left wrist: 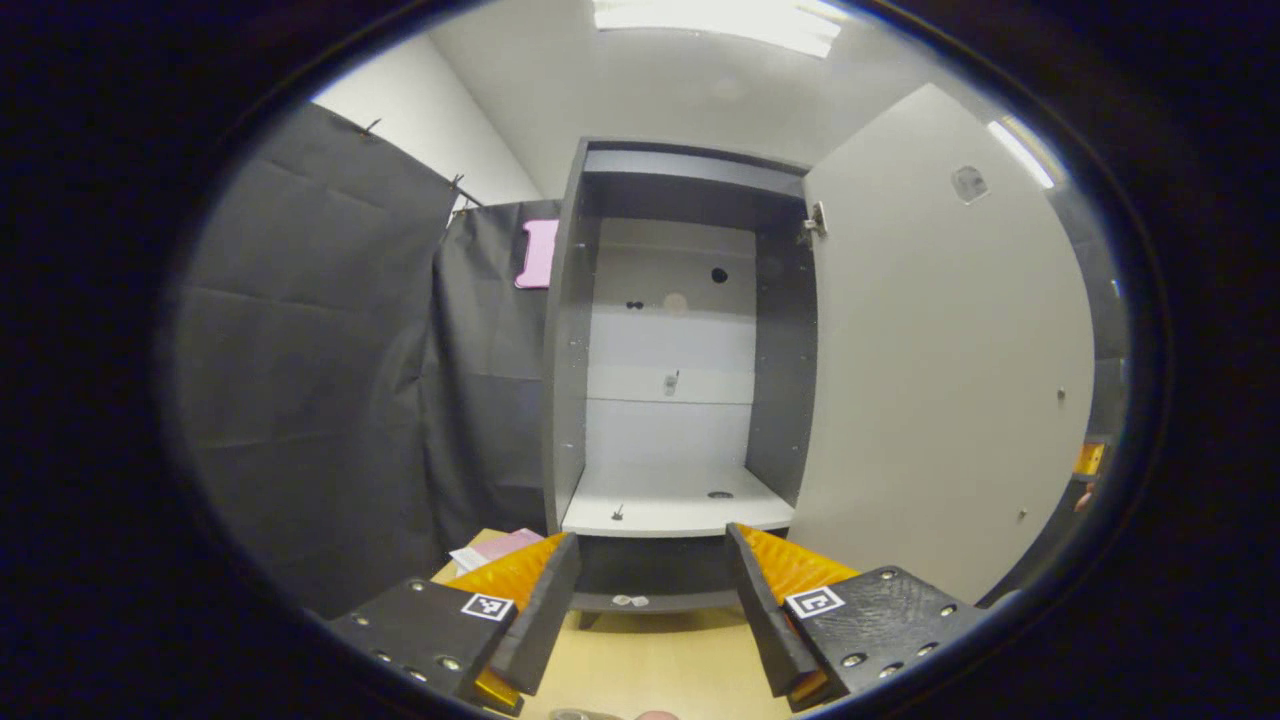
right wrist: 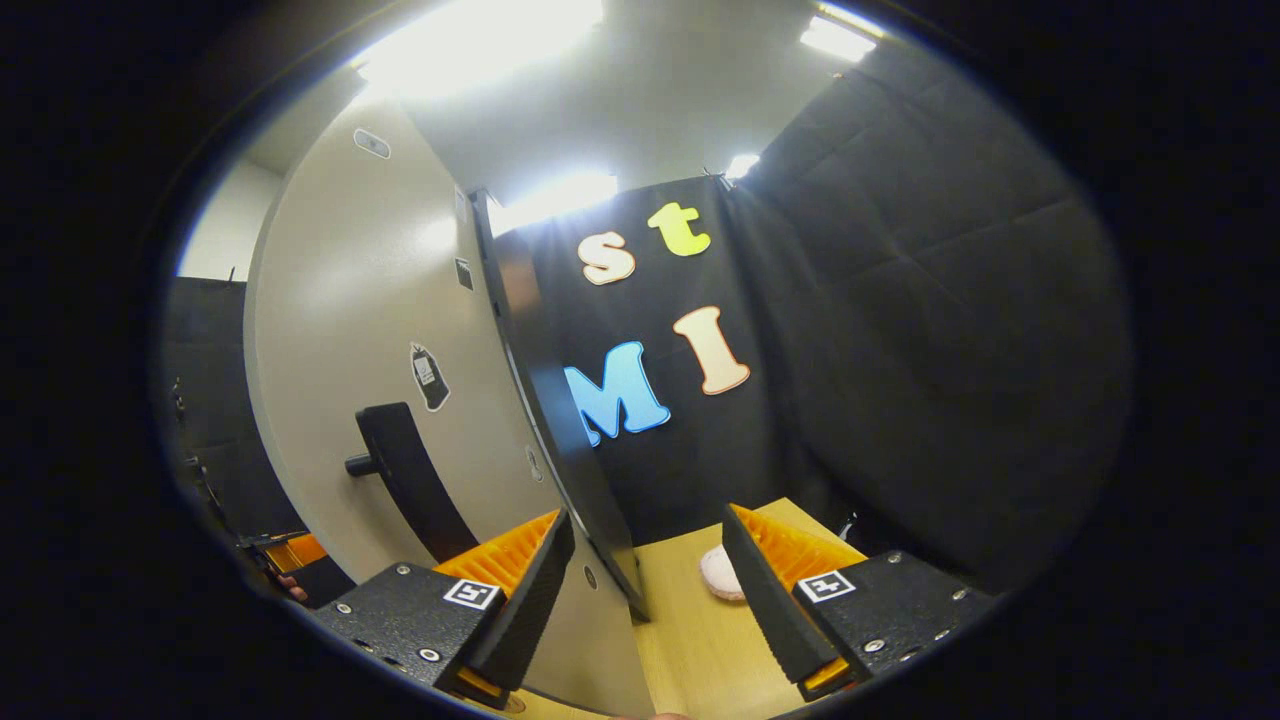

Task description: Open the cabinet door with the right hand, grasp the bottle in the cabinet with the left hand and place it on the coaster, then close the cabinet door with the right hand.

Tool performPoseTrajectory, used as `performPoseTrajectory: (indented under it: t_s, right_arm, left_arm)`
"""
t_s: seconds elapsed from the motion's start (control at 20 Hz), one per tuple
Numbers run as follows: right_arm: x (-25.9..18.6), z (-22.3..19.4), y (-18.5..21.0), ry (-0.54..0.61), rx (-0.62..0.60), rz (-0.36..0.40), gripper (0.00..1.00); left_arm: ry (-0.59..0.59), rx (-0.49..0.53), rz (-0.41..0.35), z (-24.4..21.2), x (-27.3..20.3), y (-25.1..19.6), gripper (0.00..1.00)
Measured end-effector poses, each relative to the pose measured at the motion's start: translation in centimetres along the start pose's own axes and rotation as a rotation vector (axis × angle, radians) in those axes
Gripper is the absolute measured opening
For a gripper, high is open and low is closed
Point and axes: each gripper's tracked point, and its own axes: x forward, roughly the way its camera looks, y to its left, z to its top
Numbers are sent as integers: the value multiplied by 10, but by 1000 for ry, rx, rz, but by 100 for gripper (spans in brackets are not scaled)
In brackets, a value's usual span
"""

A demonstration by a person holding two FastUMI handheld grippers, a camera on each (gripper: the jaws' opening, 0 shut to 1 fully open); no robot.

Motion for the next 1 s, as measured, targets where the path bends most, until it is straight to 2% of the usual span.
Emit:
performPoseTrajectory:
  t_s: [0.1, 0.15, 0.2, 0.45, 0.6, 0.75, 0.8, 0.85, 1.0]
  right_arm:
    - [-3, -3, 10, 0, -14, -4, 92]
    - [-4, -6, 16, 3, -10, -3, 92]
    - [-5, -11, 23, 5, 0, 2, 93]
    - [-9, -25, 68, 28, -10, 47, 92]
    - [-6, -27, 91, 28, -39, 46, 93]
    - [2, -32, 114, 25, -27, 61, 92]
    - [4, -34, 121, 28, -21, 67, 92]
    - [7, -36, 126, 26, -19, 69, 92]
    - [11, -41, 139, 15, -8, 53, 93]
  left_arm:
    - [-5, 34, -32, 0, 10, 3, 78]
    - [-2, 34, -66, -5, 14, 0, 83]
    - [-4, 31, -86, -6, 18, 2, 83]
    - [-9, 43, -67, -13, 31, 31, 83]
    - [4, 20, -91, -19, 36, 40, 82]
    - [14, 2, -84, -23, 38, 61, 83]
    - [14, 5, -80, -23, 39, 68, 75]
    - [12, 12, -77, -23, 40, 75, 83]
    - [12, 32, -79, -23, 46, 92, 83]
